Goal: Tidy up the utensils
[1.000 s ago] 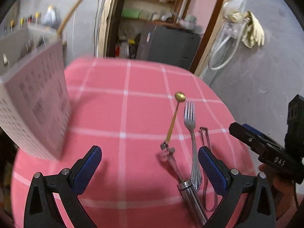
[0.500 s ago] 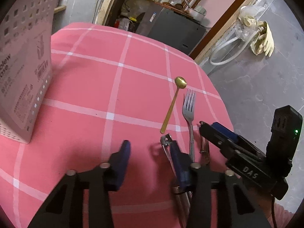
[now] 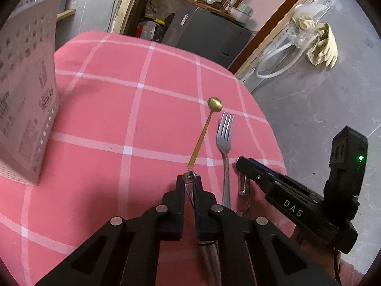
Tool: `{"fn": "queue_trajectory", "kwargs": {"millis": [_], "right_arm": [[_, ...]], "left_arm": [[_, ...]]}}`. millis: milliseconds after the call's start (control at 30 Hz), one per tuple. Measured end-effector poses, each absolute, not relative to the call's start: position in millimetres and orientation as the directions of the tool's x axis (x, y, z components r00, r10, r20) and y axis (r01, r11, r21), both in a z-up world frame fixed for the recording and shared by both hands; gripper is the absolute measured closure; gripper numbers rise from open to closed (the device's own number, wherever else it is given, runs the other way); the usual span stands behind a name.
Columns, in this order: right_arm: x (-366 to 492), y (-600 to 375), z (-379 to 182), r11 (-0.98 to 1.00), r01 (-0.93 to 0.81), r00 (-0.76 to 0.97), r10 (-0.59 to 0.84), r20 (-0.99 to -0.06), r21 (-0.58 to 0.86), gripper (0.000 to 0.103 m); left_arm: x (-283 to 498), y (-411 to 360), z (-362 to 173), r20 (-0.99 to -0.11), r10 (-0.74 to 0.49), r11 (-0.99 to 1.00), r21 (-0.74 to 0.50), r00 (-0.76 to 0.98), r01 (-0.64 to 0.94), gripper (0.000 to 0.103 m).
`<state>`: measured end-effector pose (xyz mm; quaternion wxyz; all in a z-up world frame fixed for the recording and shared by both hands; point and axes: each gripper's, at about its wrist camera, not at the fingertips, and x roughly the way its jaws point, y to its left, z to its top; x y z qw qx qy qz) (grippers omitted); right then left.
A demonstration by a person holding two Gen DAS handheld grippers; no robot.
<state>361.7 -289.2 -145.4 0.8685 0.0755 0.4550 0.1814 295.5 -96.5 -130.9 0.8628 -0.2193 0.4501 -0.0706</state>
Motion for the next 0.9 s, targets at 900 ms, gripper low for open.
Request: {"fn": "queue_trajectory", "kwargs": {"millis": [900], "right_arm": [[246.7, -239.9, 50.8, 0.939, -0.294, 0.887, 0.337, -0.315, 0.179, 0.092]], "left_arm": [[223.9, -14.2, 43.7, -0.423, -0.285, 0.931, -0.334, 0.86, 0.144, 0.098]]}}
